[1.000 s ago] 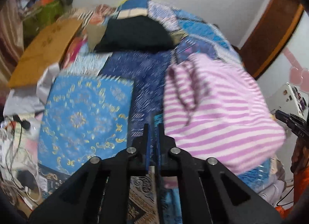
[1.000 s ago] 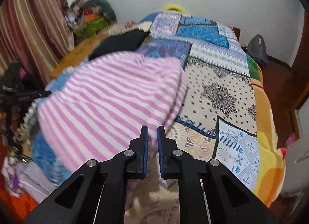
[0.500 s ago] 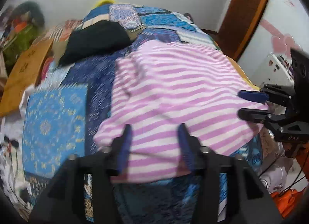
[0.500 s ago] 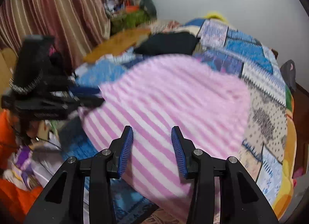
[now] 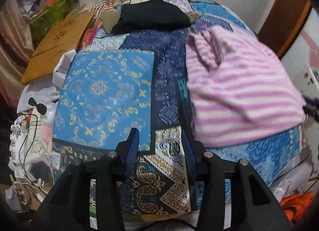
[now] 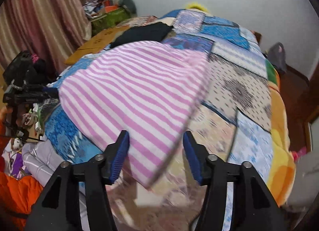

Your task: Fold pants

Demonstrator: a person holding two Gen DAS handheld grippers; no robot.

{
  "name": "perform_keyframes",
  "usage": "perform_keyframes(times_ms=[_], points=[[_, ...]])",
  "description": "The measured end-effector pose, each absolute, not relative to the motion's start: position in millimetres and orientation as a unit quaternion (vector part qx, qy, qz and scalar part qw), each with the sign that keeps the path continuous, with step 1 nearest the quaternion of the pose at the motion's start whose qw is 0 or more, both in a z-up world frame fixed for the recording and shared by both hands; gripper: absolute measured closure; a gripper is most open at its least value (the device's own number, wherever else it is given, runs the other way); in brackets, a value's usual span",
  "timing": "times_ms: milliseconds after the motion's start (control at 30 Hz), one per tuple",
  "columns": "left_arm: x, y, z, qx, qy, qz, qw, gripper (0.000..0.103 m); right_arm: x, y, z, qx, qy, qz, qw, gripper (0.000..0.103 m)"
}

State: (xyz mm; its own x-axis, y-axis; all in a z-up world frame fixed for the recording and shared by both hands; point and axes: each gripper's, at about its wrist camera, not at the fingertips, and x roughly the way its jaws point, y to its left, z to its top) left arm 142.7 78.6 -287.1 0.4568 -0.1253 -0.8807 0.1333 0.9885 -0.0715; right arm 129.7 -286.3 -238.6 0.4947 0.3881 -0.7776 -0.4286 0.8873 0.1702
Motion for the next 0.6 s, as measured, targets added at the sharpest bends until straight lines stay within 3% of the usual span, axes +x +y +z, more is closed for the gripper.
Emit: perform_keyframes(times_ms=[167, 333, 467, 600], points=[[165, 77, -255, 0.000, 0.484, -0.086, 0.871, 0.057, 131, -304, -228, -0.015, 0.443, 0.199, 0.874, 0.048], [199, 56, -237, -0.012, 0.461, -0.106, 0.881, 0.039, 145, -318, -210, 0.010, 0.420, 0.181, 0.889, 0.048], [222, 37, -238, -0.034, 0.467, -0.132, 0.874, 0.031, 163, -316, -210, 0.031, 0.424, 0.184, 0.886, 0.034], [248, 18, -254, -0.049, 0.494, -0.154, 0.855, 0.030, 182, -306, -219, 0.053, 0.434, 0.201, 0.876, 0.033]])
